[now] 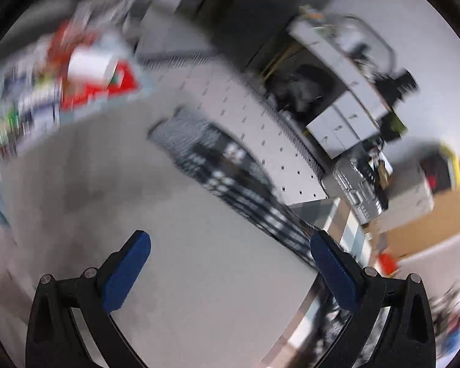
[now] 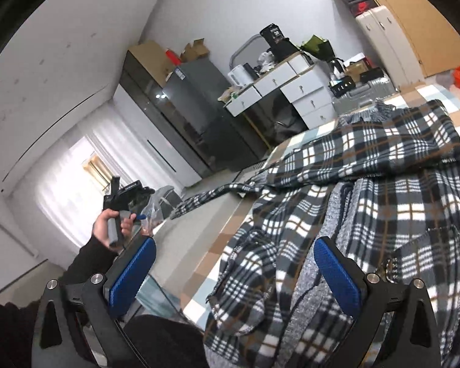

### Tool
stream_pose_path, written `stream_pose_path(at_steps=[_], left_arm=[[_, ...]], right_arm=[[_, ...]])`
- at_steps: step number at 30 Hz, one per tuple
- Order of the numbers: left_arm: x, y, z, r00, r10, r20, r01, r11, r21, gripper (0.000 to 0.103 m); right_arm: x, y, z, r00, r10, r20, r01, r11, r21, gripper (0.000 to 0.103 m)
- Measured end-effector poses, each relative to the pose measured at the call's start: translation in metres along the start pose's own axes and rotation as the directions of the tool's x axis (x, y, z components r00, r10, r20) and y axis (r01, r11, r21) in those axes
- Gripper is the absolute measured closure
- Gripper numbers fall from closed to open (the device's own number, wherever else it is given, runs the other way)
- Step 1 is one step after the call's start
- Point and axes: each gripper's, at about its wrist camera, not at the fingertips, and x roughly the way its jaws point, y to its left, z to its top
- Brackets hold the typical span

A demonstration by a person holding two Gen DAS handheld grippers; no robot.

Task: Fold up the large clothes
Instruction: 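Grasp the grey knit cuff of a sleeve with the left gripper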

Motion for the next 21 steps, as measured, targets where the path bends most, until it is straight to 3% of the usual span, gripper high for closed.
stream_pose_path(at_steps=[3, 6, 10, 14, 16, 21], left_arm=[[0.029, 0.033, 0.017, 0.999, -0.036, -0.04, 0.029, 0.986, -0.167, 0.001], [0.056, 0.056, 0.028, 0.994, -0.083, -0.076, 0.062, 0.967, -0.246, 0.001], [0.069, 0.066, 0.04, 0.991, -0.13, -0.03, 0.118, 0.957, -0.266, 0.002], [0.076, 0.055, 0.047, 0.991, -0.127, -0.038, 0.115, 0.965, -0.236, 0.002], [0.068, 0.055, 0.051, 0.993, -0.122, -0.005, 0.117, 0.965, -0.233, 0.016], [0.08, 0.056, 0.058, 0.994, -0.107, -0.022, 0.099, 0.967, -0.236, 0.02]], right_arm=[[-0.002, 0.001, -0.001, 1.0, -0.005, 0.018, 0.005, 1.0, -0.01, 0.0], [0.002, -0.003, -0.001, 1.0, -0.009, 0.016, 0.009, 1.0, 0.01, 0.0], [0.009, -0.01, -0.001, 0.999, -0.033, 0.006, 0.032, 0.999, 0.032, 0.0], [0.014, -0.016, 0.0, 0.999, -0.043, 0.006, 0.043, 0.997, 0.059, 0.0], [0.015, -0.018, 0.001, 0.999, -0.043, 0.002, 0.042, 0.997, 0.069, 0.0], [0.017, -0.015, 0.001, 0.999, -0.039, 0.009, 0.038, 0.998, 0.059, 0.0]])
